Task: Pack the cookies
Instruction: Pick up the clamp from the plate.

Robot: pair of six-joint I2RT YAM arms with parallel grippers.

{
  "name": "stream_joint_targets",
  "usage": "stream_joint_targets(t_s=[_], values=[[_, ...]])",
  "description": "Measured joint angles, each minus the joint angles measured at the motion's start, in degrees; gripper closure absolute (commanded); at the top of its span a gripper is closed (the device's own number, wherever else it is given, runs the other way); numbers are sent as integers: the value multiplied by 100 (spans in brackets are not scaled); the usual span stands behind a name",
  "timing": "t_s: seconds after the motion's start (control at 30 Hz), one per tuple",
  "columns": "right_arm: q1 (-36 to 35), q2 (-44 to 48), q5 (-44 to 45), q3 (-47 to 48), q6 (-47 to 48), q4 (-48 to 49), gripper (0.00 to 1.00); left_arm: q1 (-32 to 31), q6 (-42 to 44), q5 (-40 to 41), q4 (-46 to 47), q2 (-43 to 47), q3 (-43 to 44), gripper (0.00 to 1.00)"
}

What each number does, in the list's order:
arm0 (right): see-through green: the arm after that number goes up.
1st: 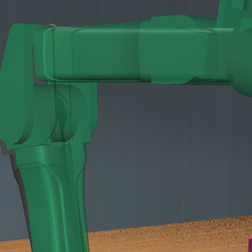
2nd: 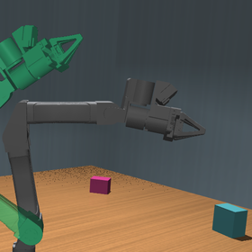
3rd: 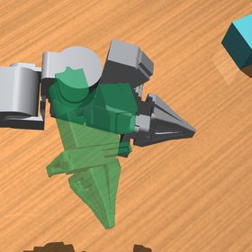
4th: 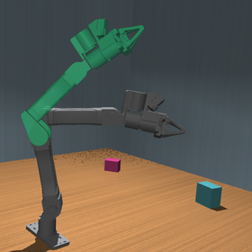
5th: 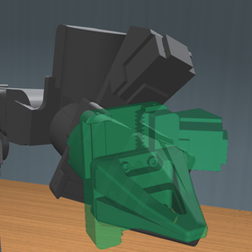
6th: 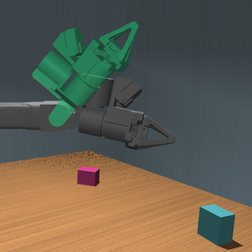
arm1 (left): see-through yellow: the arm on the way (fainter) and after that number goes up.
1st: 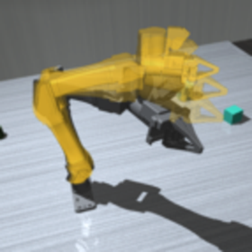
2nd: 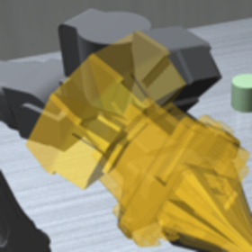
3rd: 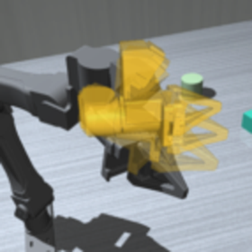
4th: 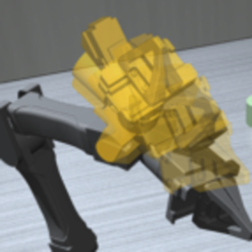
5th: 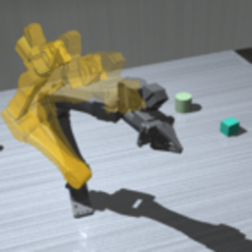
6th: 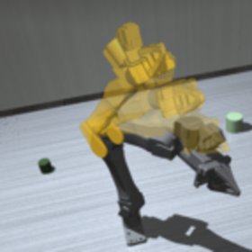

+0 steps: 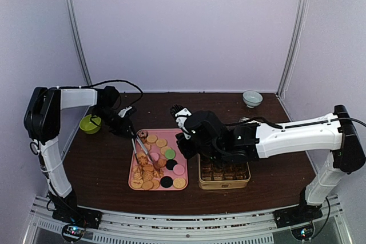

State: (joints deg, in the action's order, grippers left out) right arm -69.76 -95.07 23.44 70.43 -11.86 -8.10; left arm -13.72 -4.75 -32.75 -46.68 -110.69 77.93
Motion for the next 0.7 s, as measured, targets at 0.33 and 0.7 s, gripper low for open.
stream_joint_targets(t_s=[0.33, 0.7], values=[[0, 0, 24, 0, 9, -7, 75, -400, 37, 584, -140, 131, -258, 52], [2, -39, 87, 2, 11, -44, 75, -780, 4, 992, -190, 133, -391, 65]])
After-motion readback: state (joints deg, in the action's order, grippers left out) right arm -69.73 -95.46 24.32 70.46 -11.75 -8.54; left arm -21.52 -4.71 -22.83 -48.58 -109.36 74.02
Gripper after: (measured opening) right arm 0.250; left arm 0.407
